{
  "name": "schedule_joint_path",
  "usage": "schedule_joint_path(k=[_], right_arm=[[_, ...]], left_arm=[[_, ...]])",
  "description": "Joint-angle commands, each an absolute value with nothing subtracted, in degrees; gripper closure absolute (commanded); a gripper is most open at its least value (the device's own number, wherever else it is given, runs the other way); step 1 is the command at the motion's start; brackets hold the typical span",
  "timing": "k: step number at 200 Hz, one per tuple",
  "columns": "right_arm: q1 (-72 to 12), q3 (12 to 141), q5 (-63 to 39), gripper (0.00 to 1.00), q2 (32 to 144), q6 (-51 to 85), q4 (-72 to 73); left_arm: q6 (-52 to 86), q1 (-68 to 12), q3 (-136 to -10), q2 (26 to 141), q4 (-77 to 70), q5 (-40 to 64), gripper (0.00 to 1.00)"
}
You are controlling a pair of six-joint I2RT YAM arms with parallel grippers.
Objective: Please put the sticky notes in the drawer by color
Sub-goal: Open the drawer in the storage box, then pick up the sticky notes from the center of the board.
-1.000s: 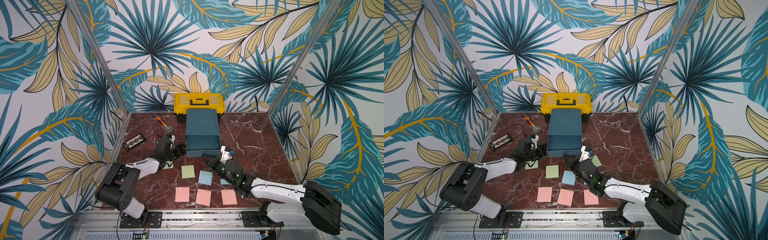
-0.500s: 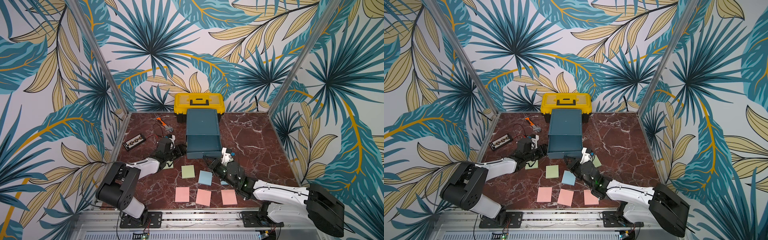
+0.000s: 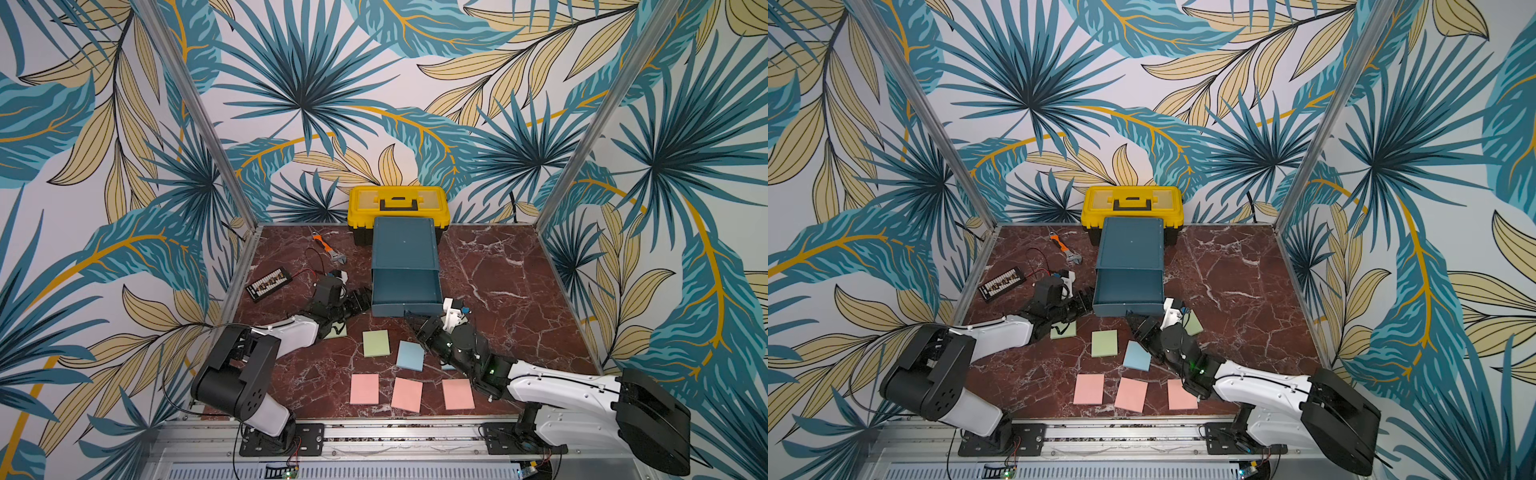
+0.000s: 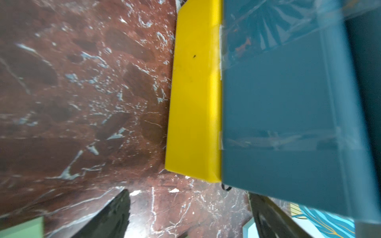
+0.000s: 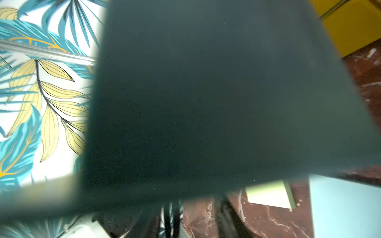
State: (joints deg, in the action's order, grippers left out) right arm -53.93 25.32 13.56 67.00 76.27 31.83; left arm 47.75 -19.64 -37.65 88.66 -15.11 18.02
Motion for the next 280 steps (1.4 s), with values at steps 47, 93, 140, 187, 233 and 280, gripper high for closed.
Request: schedule_joint_path(k=[47,93,140,187,233,280], right_arm=[[-54.15,27.90,14.13,0.32,55.67,68.90,8.45],[-54.06,31.40,18.56,0.32,42.80,62.96,-19.94],[-54.09,37.10,28.39,0.26,39.36,63.21,-46.00],[-53.78,46.05,32.85,0.07,56.08,52.60,-48.22],[-51.29,50.10,33.29,0.01,68.46,45.82,-48.31],[-45.06,45.32,26.91,0.01,66.75,44.64,-42.54]], left_arm=[[44.29,-19.17,-40.63,82.78,-5.63,16.18,0.02],[40.26,-18.31,-43.58,80.40,6.69,14.39,0.01],[37.85,-16.84,-42.89,76.60,14.64,14.84,0.01],[36.05,-16.61,-45.27,72.06,22.30,13.50,0.00],[36.87,-16.26,-46.38,68.77,23.79,13.49,0.00],[36.66,-16.17,-46.58,67.90,24.96,12.76,0.00]])
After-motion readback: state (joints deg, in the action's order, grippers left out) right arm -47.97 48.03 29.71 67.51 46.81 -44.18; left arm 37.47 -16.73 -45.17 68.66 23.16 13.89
